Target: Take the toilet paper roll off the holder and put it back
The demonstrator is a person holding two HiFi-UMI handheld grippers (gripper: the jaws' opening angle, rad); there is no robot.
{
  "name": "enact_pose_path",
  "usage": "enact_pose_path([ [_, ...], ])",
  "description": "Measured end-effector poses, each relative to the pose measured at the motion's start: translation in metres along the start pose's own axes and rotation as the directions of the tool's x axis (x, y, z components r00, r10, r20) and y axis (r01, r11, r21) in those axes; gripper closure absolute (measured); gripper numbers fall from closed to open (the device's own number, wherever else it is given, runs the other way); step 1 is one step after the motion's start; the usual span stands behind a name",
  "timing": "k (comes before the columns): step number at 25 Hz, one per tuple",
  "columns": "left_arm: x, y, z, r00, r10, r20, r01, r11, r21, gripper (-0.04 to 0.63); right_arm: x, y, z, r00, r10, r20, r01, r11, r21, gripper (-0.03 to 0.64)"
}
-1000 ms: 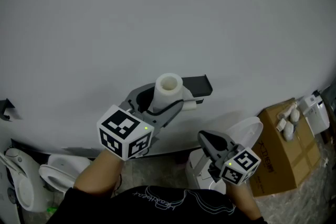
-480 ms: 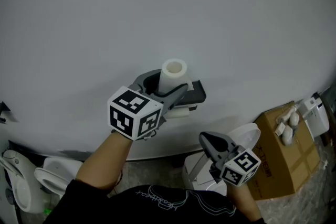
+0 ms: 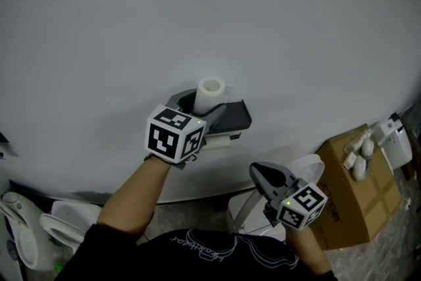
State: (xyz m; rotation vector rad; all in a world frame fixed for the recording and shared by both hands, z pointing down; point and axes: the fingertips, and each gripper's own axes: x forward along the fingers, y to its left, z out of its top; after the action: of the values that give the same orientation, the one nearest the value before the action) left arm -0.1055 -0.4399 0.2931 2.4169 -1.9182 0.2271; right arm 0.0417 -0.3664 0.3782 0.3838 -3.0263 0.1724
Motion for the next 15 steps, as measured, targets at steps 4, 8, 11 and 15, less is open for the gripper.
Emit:
enact_pose_path([
  [4,0.006,0.001,-0.007,1.000,-0.001,-0.015,0.001,1.000,-0.012,0.318,0.003,0.001,-0.001,1.000,0.014,-0.006,-0.014,1.000,-0.004,0.614],
  [8,0.007,0.003,-0.013,1.000,-0.003,-0.025,0.003,1.000,-0.018,0.318,0.007,0.006,-0.003,1.000,0.029,-0.010,-0.029,1.000,-0.002,0.614],
  [11,0.009,0.005,-0.017,1.000,0.005,-0.030,-0.005,1.000,0.003,0.318,0.010,0.004,-0.007,0.999,0.029,-0.017,-0.028,1.000,0.013,0.614],
  [15,0.011,0.005,-0.017,1.000,-0.006,-0.024,0.006,1.000,0.012,0.318,0.015,0.002,-0.013,0.999,0.034,-0.027,-0.033,0.999,0.025,0.614],
])
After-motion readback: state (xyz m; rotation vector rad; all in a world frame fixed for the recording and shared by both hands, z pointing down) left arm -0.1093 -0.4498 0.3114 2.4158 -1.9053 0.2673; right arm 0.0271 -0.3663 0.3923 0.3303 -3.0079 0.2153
